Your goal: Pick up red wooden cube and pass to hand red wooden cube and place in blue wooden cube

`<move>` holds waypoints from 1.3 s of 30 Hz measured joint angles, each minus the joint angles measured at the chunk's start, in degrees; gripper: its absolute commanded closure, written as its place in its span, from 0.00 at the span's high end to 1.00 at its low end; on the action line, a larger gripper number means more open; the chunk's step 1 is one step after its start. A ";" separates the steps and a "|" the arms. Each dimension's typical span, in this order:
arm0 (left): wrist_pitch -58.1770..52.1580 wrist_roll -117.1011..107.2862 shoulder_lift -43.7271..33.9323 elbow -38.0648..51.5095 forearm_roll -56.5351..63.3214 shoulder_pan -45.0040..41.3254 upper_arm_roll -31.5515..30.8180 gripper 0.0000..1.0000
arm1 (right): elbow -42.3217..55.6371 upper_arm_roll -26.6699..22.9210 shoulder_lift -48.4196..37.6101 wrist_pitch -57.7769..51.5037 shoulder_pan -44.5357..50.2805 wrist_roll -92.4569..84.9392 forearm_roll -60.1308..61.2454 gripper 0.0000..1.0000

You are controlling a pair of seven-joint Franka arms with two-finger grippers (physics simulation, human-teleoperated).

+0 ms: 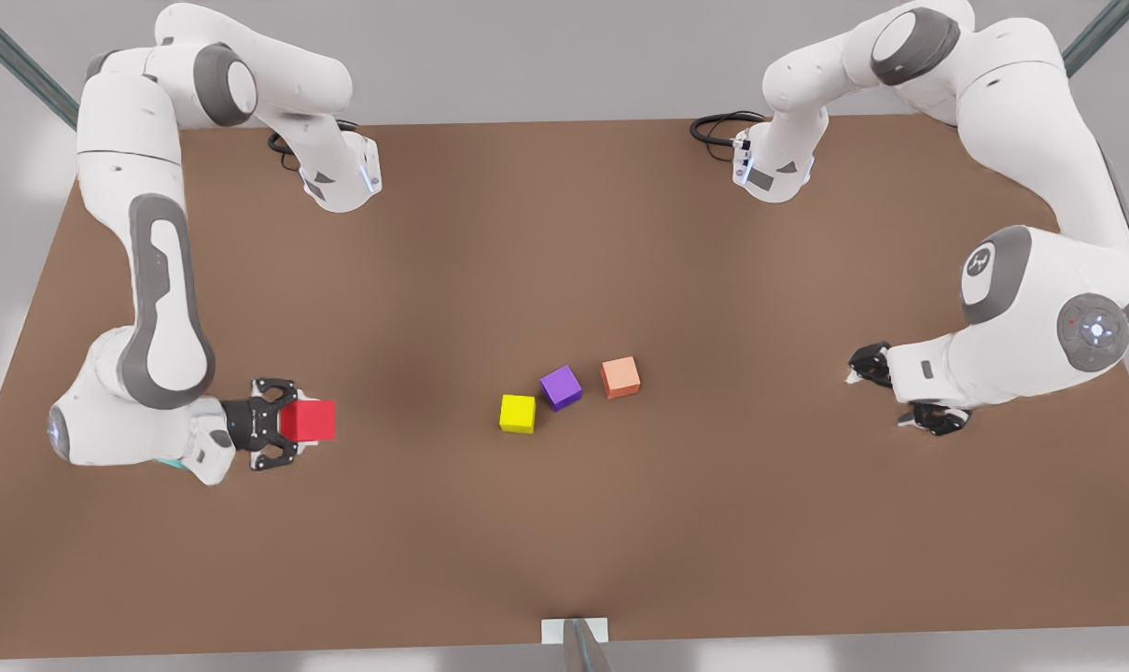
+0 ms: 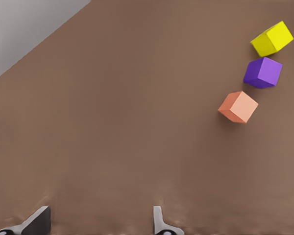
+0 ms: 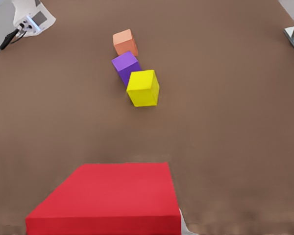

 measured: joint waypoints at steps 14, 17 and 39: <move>-0.52 -9.53 -13.51 -13.74 -16.86 -24.38 34.44 1.00 | -5.12 -12.29 3.37 14.66 -1.31 20.71 -30.87 0.40; -0.26 -10.73 -13.51 -13.69 -17.58 -23.94 34.44 1.00 | -8.31 -12.57 3.24 20.83 -2.01 22.93 -31.42 0.40; -1.10 -15.54 -13.32 -13.94 -18.06 -24.57 34.36 1.00 | -13.04 -12.36 4.37 36.60 -3.76 31.16 -30.97 1.00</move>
